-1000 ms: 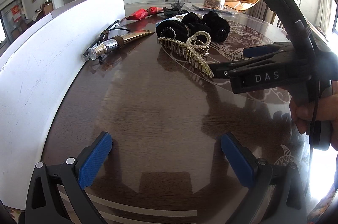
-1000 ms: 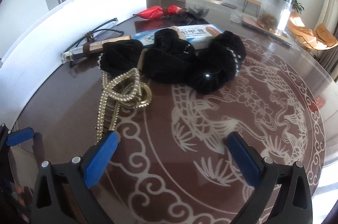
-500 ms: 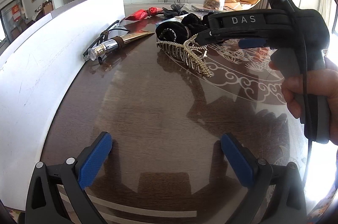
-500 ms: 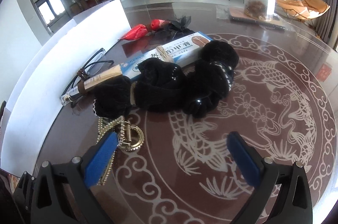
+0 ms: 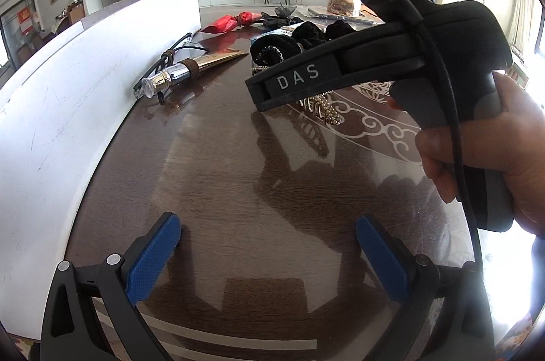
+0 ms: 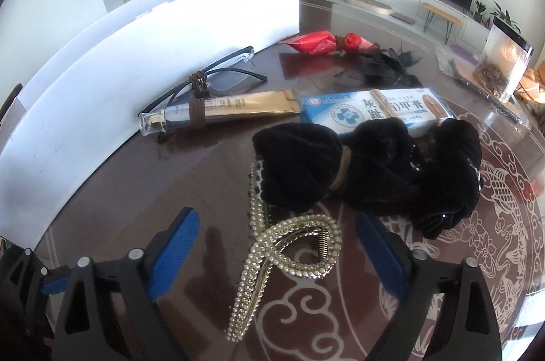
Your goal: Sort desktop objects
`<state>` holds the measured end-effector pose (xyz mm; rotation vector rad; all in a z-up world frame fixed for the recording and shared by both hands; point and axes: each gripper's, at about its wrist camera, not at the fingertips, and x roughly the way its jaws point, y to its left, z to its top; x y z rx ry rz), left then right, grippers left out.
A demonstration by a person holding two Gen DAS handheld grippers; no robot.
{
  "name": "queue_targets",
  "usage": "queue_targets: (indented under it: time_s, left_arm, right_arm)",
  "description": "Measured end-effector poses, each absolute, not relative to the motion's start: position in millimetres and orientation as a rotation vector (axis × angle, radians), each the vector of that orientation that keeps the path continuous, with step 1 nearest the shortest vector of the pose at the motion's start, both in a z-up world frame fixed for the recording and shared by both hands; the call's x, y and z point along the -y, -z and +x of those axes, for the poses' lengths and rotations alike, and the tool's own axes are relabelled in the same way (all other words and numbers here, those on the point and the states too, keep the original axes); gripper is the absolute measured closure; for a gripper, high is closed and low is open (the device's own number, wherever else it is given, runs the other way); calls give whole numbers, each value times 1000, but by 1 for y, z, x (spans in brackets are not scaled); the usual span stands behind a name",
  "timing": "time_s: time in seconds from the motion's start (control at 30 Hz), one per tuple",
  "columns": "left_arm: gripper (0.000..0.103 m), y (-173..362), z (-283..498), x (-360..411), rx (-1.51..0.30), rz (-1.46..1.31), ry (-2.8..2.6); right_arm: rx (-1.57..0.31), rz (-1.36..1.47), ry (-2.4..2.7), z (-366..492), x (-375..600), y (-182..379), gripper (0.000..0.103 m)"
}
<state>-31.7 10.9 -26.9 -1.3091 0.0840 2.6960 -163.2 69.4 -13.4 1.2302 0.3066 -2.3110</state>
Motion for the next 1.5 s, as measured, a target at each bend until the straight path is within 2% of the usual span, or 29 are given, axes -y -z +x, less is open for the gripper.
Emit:
queue_targets:
  time_s: [0.03, 0.07, 0.3, 0.6, 0.63, 0.7, 0.8, 0.9, 1.1, 1.5]
  left_arm:
    - [0, 27, -32, -11, -82, -1308, -2696]
    - [0, 27, -32, -11, -82, -1308, -2697]
    - [0, 27, -32, -11, -89, -1310, -2697]
    - [0, 28, -31, -14, -106, -1315, -2695]
    - [0, 28, -31, -14, -106, -1315, -2695]
    - [0, 28, -32, -13, -105, -1315, -2695]
    - [0, 28, -32, -14, -107, -1314, -2694]
    - [0, 29, -32, -14, -107, -1313, -2693]
    - [0, 28, -32, -14, -108, -1314, -2694]
    - [0, 29, -32, -14, -107, -1314, -2694]
  right_arm:
    - [-325, 1229, 2318, -162, -71, 15, 42]
    - [-340, 1209, 2332, -159, -74, 15, 55]
    - [-353, 1198, 2365, -132, -114, 15, 55]
    - [-306, 1243, 2518, -64, -215, 14, 54]
    - [-301, 1245, 2531, -61, -222, 14, 53]
    - [-295, 1249, 2548, -57, -229, 14, 38]
    - [-269, 1265, 2553, -57, -232, 16, 22]
    - [-230, 1262, 2554, -56, -230, 20, 15]
    - [-235, 1283, 2537, -58, -225, 23, 3]
    - [-242, 1290, 2524, -58, -223, 24, 0]
